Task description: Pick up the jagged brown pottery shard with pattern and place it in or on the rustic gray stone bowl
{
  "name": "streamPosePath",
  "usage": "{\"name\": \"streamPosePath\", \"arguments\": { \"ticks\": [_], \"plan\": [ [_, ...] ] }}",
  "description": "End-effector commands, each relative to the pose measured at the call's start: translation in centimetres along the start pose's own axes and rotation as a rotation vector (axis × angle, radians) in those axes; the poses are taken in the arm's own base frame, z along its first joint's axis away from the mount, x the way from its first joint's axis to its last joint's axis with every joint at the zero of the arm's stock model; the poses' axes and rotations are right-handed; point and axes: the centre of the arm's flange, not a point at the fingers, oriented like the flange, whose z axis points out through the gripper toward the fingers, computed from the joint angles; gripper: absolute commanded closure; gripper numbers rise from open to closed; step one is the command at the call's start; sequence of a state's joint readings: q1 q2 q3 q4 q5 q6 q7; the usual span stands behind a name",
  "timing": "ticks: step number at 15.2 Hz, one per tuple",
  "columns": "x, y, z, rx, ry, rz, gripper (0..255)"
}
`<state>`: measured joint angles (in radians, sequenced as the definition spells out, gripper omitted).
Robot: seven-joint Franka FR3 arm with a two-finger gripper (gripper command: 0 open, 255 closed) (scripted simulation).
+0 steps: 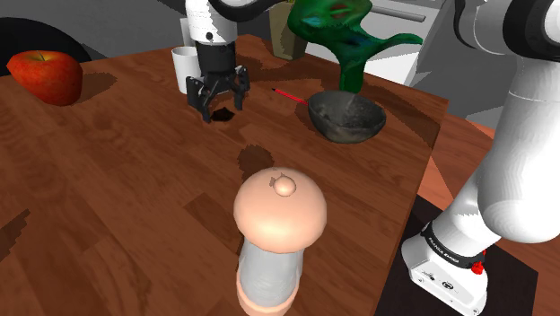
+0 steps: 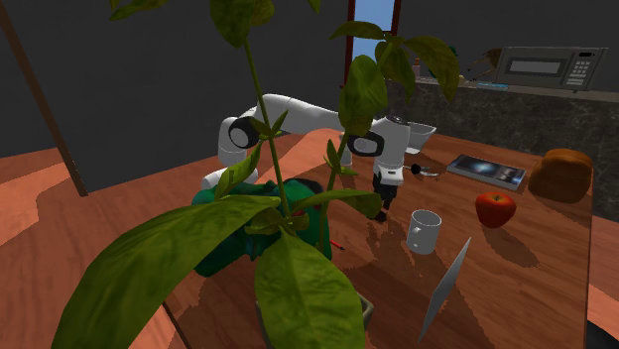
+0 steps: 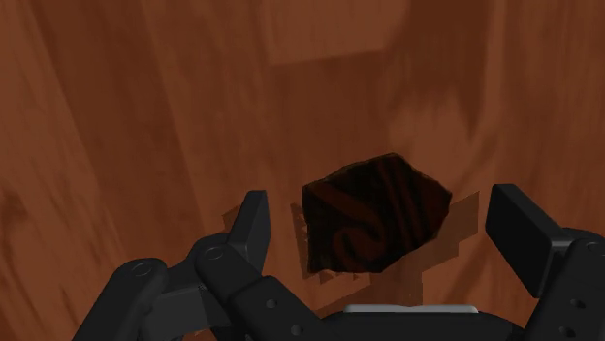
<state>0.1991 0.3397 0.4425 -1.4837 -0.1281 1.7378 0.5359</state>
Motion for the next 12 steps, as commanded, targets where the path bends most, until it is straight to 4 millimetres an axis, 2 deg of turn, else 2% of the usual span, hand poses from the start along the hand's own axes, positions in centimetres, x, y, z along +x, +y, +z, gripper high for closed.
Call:
{"name": "streamPosePath", "arguments": {
  "ticks": [1,10,12],
  "plan": [
    [0.0,0.0,0.0,0.0,0.0,0.0,255],
    [0.0,0.0,0.0,0.0,0.0,0.0,255],
    [-0.1,0.0,-1.0,0.0,0.0,0.0,255]
  ]
}}
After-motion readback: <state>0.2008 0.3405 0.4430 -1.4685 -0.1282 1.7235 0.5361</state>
